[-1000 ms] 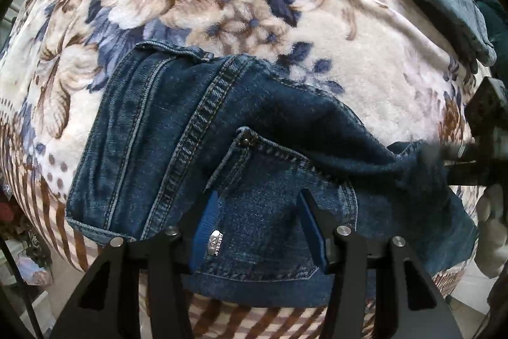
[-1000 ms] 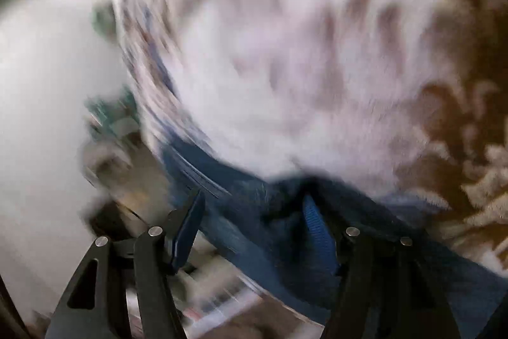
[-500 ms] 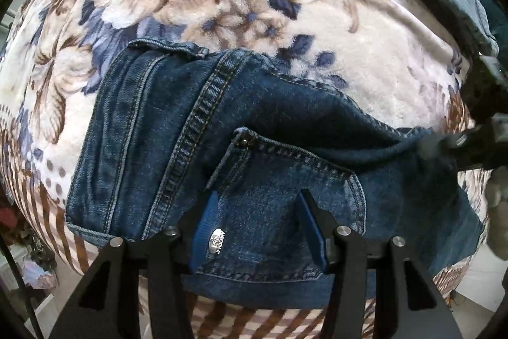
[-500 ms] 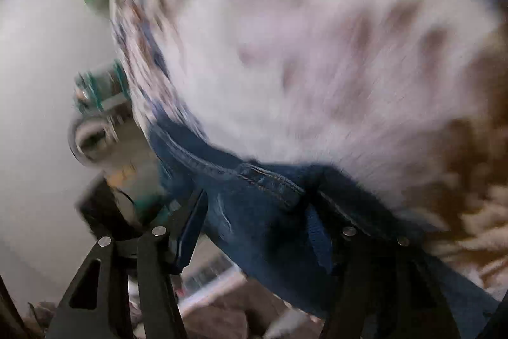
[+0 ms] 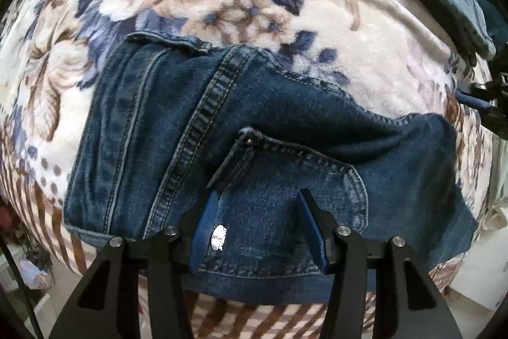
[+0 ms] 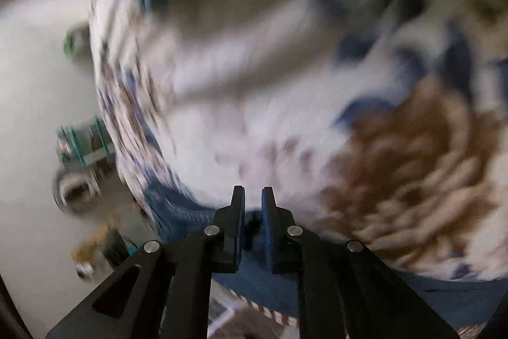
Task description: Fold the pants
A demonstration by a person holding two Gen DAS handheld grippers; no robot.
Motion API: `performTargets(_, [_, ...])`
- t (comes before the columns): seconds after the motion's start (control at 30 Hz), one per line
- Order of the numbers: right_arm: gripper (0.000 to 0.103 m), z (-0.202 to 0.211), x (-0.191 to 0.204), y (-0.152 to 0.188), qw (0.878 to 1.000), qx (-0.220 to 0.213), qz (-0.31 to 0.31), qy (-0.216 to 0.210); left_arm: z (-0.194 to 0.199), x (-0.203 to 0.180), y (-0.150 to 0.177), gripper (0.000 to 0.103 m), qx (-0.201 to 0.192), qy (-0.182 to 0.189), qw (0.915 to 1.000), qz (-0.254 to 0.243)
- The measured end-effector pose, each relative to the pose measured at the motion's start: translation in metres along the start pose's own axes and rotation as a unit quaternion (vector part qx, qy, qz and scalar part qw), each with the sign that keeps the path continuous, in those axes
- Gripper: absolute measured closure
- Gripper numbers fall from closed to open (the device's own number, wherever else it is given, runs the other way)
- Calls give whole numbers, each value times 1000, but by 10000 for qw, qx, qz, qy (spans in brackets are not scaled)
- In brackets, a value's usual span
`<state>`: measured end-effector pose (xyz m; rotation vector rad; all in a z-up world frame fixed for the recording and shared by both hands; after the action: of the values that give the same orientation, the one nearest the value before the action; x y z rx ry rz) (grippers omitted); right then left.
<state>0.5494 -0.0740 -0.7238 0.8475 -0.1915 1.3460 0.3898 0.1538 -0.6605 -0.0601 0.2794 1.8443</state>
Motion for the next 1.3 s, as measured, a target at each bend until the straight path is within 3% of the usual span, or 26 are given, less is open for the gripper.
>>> performTargets(0.1, [84, 16, 12, 15, 9982, 48, 496, 343, 18, -3, -5, 53, -157, 154, 9997, 134])
performTargets(0.17, [49, 5, 22, 41, 9944, 368, 922, 353, 28, -9, -10, 53, -337, 177, 9992, 82])
performTargets(0.27, [44, -46, 24, 87, 9883, 1068, 1059, 271, 28, -20, -24, 53, -486, 174, 9986, -57])
performTargets(0.3, [44, -60, 12, 89, 9884, 1089, 937, 484, 21, -18, -35, 53, -509, 104, 9986, -59])
performTargets(0.33, [45, -70, -1, 88, 9894, 979, 770, 744, 18, -18, -42, 53, -539, 35, 9985, -41])
performTargets(0.37, [62, -74, -24, 77, 9914, 681, 455, 1018, 12, -15, -49, 53, -513, -26, 9987, -11])
performTargets(0.4, [73, -70, -42, 69, 9940, 413, 66, 1014, 4, -11, -56, 53, -443, 63, 9990, 40])
performTargets(0.43, [79, -66, -52, 66, 9958, 258, -233, 842, 2, -11, -55, 53, -382, 125, 9992, 80])
performTargets(0.47, [79, -61, -60, 65, 9974, 18, -598, 406, 0, -10, -57, 53, -319, 156, 9993, 123])
performTargets(0.5, [79, -57, -61, 69, 9973, -125, -689, 227, 3, -11, -57, 53, -314, 99, 9994, 93])
performTargets(0.6, [66, -43, -58, 88, 9973, -442, -567, 167, 18, -23, -47, 53, -335, 27, 9994, -83])
performTargets(0.67, [36, -19, -61, 103, 9937, -897, -660, -123, 26, -37, -35, 53, -292, 42, 9995, -143])
performTargets(0.7, [28, -5, -66, 112, 9904, -1156, -707, -280, 32, -50, -27, 52, -300, 36, 9992, -251])
performTargets(0.73, [20, 15, -77, 126, 9839, -1535, -823, -411, 34, -59, -22, 50, -333, 30, 9989, -338])
performTargets(0.8, [20, 54, -104, 146, 9712, -2076, -1068, -469, 37, -87, -10, 37, -462, -86, 9970, -618])
performTargets(0.83, [14, 70, -120, 161, 9624, -2370, -1228, -507, 36, -105, -4, 28, -541, -98, 9956, -763])
performTargets(0.9, [11, 110, -175, 192, 9409, -2896, -1689, -485, 28, -137, 7, 14, -546, -214, 9927, -1056])
performTargets(1.03, [11, 185, -303, 268, 8799, -3770, -2886, -201, -1, -211, 33, 14, -357, -152, 9863, -1603])
performTargets(1.07, [11, 206, -344, 288, 8590, -3960, -3239, -192, -5, -228, 41, 14, -330, -44, 9854, -1670])
performTargets(1.2, [11, 233, -456, 326, 7987, -4475, -3976, -609, -43, -303, 62, 14, -263, -18, 9797, -1986])
performTargets(1.3, [11, 234, -521, 316, 7807, -4594, -4079, -1142, -77, -338, 75, 14, -128, -189, 9773, -2108])
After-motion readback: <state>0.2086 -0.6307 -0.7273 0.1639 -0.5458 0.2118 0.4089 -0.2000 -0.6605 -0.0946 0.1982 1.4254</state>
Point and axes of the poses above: each gripper's, at about its wrist camera, not at the fingertips, and z roughly against the way its jaws point, x to its left, y to its underside, the point moved 9 cm from there along -z, roughly the way its jaws point, and after that the axes turned 4 degrees about x, right-handed, at the moved point
